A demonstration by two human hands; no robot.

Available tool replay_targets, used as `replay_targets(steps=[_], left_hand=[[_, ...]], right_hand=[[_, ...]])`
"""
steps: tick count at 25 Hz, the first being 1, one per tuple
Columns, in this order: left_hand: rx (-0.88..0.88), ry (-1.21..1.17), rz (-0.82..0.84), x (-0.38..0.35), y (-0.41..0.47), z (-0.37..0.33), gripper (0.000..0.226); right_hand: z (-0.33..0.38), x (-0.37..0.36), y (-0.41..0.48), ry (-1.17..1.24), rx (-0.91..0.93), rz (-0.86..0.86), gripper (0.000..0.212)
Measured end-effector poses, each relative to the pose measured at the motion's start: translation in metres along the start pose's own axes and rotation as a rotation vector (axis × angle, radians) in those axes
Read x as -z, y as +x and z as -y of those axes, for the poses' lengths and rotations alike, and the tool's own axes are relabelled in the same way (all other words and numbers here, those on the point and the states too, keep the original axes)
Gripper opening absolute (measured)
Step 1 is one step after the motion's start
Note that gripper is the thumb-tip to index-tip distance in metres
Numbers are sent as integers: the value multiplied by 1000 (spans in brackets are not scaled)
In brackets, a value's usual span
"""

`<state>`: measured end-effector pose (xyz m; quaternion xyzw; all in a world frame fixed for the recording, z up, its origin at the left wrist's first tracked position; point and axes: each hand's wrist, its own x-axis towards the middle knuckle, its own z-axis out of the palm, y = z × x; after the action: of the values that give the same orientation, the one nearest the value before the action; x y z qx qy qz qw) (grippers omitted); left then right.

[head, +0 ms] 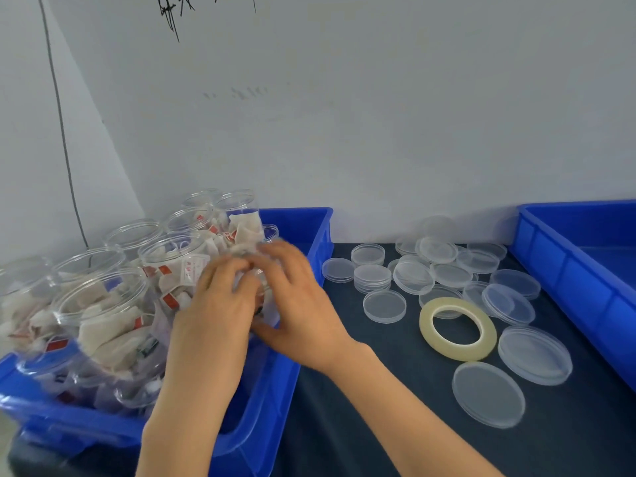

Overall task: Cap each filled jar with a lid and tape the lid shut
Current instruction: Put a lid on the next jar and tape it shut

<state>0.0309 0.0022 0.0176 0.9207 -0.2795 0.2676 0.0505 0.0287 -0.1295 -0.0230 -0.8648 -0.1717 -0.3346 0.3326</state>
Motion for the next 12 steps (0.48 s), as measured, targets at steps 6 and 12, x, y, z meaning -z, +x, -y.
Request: replay_targets(steps=[6,12], left_hand=[[-259,-382,-98,-25,11,-66,29],[-299,-627,142,-104,2,-123,20]], right_hand=[[-27,47,-51,-163,-169,-375,73],[-82,60,-130,-238,-499,-272,85]])
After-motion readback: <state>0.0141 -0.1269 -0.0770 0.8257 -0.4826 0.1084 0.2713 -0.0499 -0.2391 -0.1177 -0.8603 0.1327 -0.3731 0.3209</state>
